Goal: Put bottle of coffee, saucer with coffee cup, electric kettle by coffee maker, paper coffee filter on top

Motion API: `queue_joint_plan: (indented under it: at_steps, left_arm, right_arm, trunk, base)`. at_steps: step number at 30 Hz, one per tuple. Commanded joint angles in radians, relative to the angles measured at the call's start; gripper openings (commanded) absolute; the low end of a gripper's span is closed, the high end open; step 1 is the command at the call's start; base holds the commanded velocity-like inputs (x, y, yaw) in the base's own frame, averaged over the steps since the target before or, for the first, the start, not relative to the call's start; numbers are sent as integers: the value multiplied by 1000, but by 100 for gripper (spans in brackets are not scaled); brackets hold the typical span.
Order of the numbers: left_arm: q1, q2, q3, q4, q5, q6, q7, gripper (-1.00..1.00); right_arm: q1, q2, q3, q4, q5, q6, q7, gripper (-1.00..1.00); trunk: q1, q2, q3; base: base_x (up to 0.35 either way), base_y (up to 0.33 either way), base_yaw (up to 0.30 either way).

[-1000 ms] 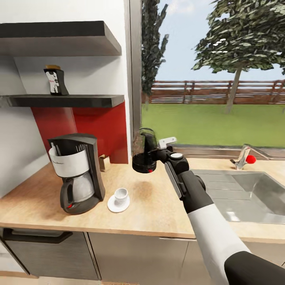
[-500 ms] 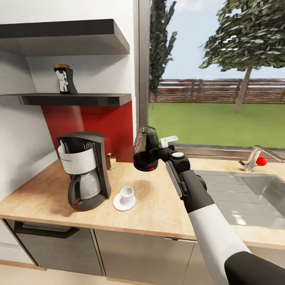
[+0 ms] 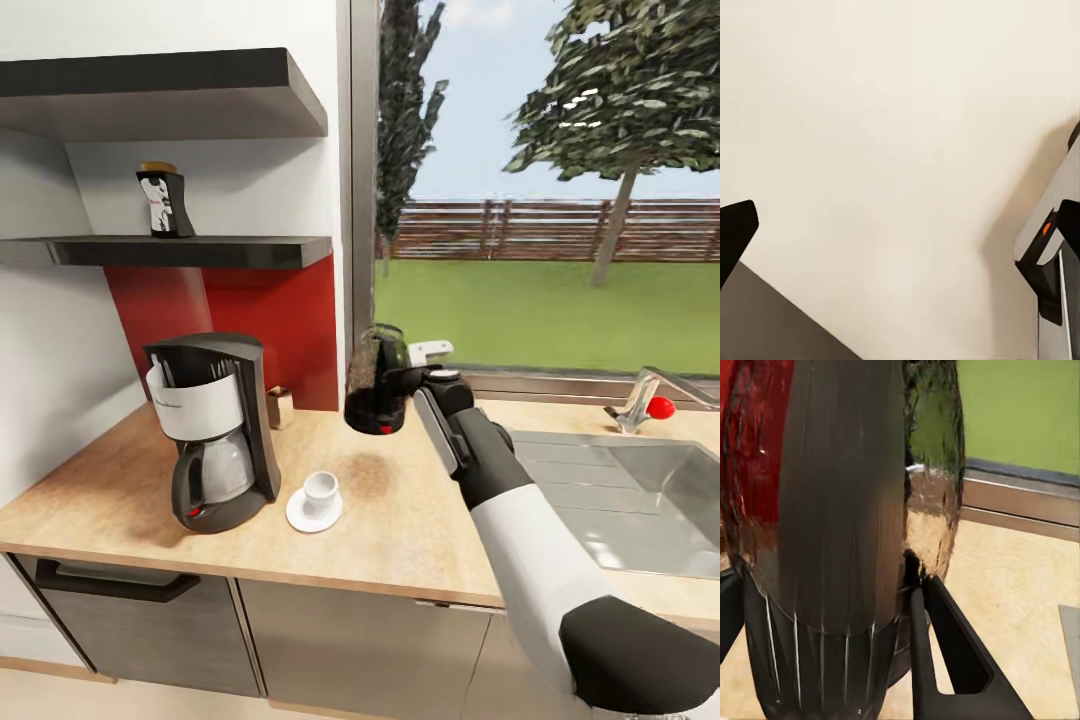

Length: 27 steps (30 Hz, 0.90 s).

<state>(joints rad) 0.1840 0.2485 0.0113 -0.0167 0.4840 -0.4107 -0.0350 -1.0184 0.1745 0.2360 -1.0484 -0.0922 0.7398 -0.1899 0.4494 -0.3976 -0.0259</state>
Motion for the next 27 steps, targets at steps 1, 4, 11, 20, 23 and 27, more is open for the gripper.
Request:
queue_joint_plan:
  at_steps: [1, 4, 11, 20, 23, 27]
  left_arm:
    - [1, 0, 1, -2, 5, -1, -4, 100]
    - [1, 0, 1, -2, 5, -1, -4, 100]
    - [0, 1, 2, -2, 5, -2, -4, 100]
    - [0, 2, 4, -2, 5, -1, -4, 100]
    - [1, 3, 3, -2, 5, -1, -3, 100]
    - [1, 3, 4, -2, 7, 0, -3, 100]
  right_arm:
    - [-8, 0, 2, 5, -13, 0, -12, -100]
    - [-12, 0, 3, 6, -20, -22, -9, -100]
    - [-14, 0, 19, 13, -21, -87, 21, -100]
    - [-14, 0, 84, 26, -21, -174, 24, -100]
    - [-14, 0, 86, 28, -20, -179, 24, -100]
    - [-14, 0, 84, 30, -17, -183, 24, -100]
  trunk:
    - [1, -2, -2]
    - [1, -2, -2]
    - [1, -2, -3]
    - [1, -2, -8]
    - [1, -2, -10]
    - [1, -2, -12]
  base:
    - [0, 0, 0]
    - [0, 0, 0]
    - [0, 0, 20]
    - [0, 0, 204]
    - [0, 0, 238]
    - [0, 0, 240]
